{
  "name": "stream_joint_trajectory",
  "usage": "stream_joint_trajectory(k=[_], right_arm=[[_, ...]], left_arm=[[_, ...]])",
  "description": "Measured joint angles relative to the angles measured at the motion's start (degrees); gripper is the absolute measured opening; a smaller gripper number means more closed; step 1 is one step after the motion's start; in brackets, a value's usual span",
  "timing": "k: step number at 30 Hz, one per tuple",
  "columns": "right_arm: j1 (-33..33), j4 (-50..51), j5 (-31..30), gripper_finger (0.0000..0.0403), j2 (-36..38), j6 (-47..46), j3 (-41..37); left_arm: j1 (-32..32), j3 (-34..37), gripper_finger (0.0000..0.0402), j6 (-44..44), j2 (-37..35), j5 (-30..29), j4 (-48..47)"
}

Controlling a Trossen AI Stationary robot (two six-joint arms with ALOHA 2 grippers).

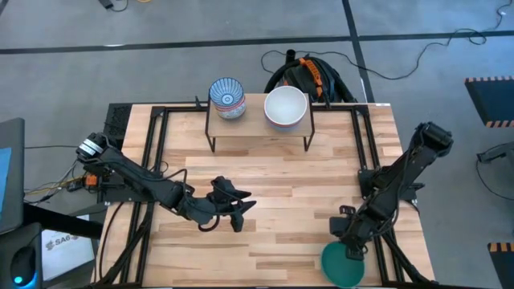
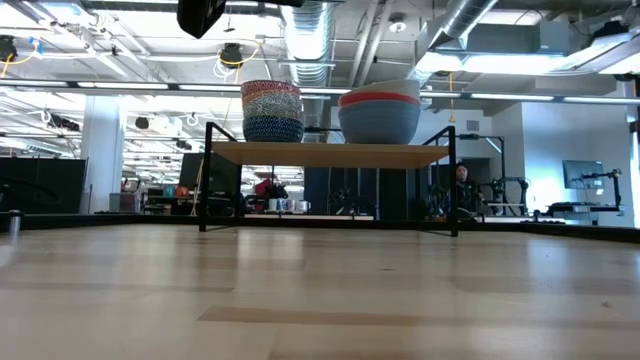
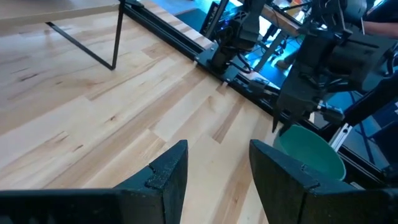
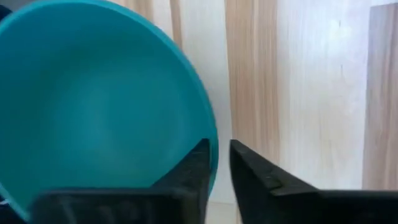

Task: Place and stack bowls onto a shelf
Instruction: Stack the green bowl on top of the white bowl on the shelf

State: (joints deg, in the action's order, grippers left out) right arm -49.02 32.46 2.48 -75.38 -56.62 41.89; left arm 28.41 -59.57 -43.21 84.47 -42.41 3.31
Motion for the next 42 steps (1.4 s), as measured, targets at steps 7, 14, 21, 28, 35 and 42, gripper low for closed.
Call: stream_joint_trajectory(k=[7,14,21,28,35,42], right_arm=[[-0.5,-4.9,1.0,0.0188,-3.7,0.1,0.0],[-0.1,-5.1,1.1,0.0159,-6.4,-3.1,0.0],[6.9,-2.4,-0.3,0.0024,0.6,-3.5,1.4],[23.7,16.3,-11.4,0.0025,6.6,8.0,14.5],[48.0,19.5,-18.9,0.0025,6.7,30.3,31.5],[69.6,11.6,-18.9,0.0025,1.1,44.9,42.4]], left_arm=[[0.9,0.0,0.0155,-0.5,0.0,0.0,-0.3],[1.4,0.0,0.0155,-1.3,0.0,0.0,-0.5],[-0.1,0.0,0.0155,-2.8,0.0,1.4,-0.4],[-4.8,0.0,0.0155,-0.7,-0.2,4.7,-0.1],[-9.0,0.0,0.0155,0.5,-0.7,6.3,0.1],[-10.6,0.0,0.0155,0.5,-1.4,5.7,-0.2]])
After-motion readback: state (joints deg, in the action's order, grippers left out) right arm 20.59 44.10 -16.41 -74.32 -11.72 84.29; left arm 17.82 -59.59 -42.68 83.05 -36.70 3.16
